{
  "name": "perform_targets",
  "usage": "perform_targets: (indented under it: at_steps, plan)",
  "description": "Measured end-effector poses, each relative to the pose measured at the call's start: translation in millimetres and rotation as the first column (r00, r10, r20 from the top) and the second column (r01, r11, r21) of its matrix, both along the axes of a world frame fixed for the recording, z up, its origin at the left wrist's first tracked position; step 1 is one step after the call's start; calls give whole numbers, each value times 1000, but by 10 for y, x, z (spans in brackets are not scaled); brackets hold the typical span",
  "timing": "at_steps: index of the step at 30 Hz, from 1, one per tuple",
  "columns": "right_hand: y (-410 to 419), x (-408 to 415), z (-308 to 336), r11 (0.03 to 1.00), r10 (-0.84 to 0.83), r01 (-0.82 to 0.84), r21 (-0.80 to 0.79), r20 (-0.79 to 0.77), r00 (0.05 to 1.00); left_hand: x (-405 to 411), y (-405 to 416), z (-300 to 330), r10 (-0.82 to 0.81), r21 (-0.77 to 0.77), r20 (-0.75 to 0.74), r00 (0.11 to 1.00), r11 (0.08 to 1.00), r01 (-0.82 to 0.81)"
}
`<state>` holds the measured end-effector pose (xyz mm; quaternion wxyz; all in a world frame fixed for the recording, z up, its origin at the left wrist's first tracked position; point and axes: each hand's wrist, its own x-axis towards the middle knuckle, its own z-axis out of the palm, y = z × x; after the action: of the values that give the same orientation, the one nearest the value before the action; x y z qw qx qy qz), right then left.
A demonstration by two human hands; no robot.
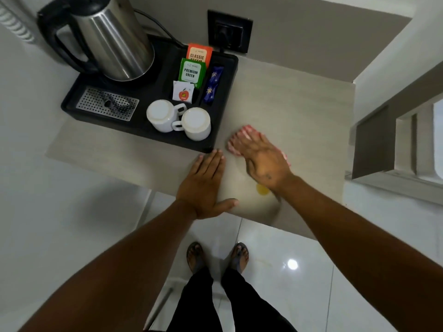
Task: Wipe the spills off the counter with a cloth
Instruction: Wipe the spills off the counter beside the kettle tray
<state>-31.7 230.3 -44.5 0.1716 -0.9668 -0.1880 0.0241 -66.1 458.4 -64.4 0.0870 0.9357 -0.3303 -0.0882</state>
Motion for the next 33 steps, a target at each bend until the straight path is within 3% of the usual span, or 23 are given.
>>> perform_targets:
  at_steps: [4,8,13,20,23,26,29,31,33]
  plan:
    - [-531,-768,24,1000,11,-11,2,-62,998,-66,76,-20,8,0,15,1000,1000,-8]
    - [-985,-497,130,961,-277,277,-14,-91,957,-73,72,-43,15,-5,24,1000,1000,-15]
    - [-393,-94,120,936,-351,351,-10,-23,936,-77,89,-53,3,17,13,1000,1000,-3]
    - [421,-1307,-80,960,-280,281,17,-41,959,-25,157,-39,-87,60,17,996,995,85]
    - [-24,-1595,-59,898,-439,439,-20,-61,896,-17,178,-25,-115,56,10,993,992,114]
    - [-511,-1417,-4,773,-634,625,-106,-93,768,-20,181,-34,-131,65,14,991,989,129]
    - [-642,-976,12,694,-720,711,-116,-104,686,32,174,-25,-175,82,13,985,981,173]
    - [-415,-783,13,691,-723,716,-98,-87,685,71,161,-13,-210,89,8,978,974,208]
    - [1,-817,-8,753,-658,652,-89,-58,751,123,146,-7,-239,85,7,971,968,237]
